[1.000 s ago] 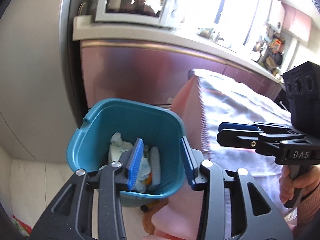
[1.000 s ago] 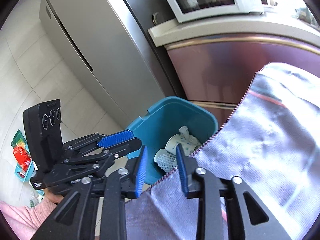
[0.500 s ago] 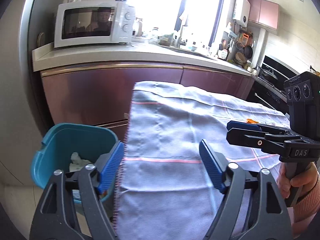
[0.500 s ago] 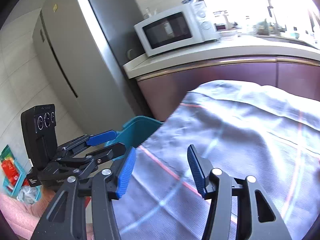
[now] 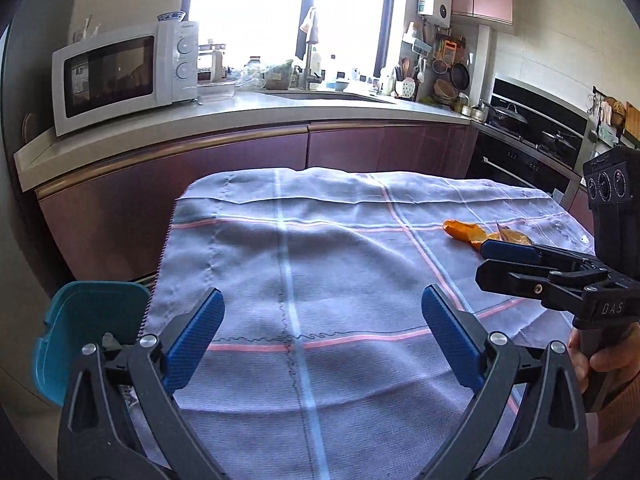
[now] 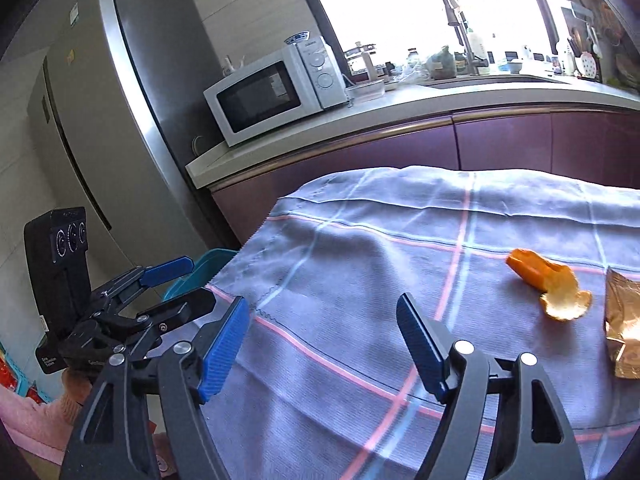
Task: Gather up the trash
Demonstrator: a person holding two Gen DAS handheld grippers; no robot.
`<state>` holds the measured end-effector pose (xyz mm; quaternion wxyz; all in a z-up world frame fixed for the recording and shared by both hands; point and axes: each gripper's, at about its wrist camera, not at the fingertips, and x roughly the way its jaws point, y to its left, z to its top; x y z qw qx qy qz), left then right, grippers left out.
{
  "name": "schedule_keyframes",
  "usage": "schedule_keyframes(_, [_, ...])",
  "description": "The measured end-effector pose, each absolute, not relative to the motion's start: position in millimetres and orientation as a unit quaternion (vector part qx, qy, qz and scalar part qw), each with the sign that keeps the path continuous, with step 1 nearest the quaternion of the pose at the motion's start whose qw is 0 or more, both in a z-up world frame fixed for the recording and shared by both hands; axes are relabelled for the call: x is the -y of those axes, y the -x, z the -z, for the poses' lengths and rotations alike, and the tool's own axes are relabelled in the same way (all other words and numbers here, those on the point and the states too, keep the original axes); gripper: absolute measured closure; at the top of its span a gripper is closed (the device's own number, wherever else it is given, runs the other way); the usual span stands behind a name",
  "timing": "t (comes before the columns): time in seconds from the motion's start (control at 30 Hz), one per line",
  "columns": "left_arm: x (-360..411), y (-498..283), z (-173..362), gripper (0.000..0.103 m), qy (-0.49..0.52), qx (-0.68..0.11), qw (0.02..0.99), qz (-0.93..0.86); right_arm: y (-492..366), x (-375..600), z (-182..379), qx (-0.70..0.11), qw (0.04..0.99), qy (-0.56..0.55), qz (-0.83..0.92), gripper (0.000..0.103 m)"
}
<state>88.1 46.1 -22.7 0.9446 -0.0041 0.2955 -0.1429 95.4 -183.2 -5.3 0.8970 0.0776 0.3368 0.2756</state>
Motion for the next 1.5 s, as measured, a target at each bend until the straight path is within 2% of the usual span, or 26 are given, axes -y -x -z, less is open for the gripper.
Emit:
schedule_keyframes(0.7, [117.4,-141.2,42.9,0.008,-0.071,-0.341,0.895,0.278,-93.5,342.2,25.5,-0.331,0.926,-0.153,-0.098,0.022])
schedule_keyframes(0.93, [152.6,-164.2,52.2,0.019,-0.064,-0.369,0.876,0.304,-101.9,366.7,35.8,-0.346,0.918,-0.173,-0.091,0.022])
schedule_keyframes(1.07, [167.3,-177.5,57.1,0.029,-0.059,-0.385,0.867,0.311,-107.9,376.9,41.2,-0.352,0.912,-0.188,-0.096,0.022])
schedule_keyframes(1.4, [182.0,-207.0,69.9,0.041,-0.019,-0.425,0.845,0.324,-121.1,388.7,44.5,-0.356,0.904,-0.21,-0.107,0.022])
schedule_keyframes(1.5, [185.1,-212.4,75.1,0.048,-0.015,-0.437,0.838,0.326,-126.3,388.9,45.3,-0.359,0.902,-0.212,-0.11,0.023])
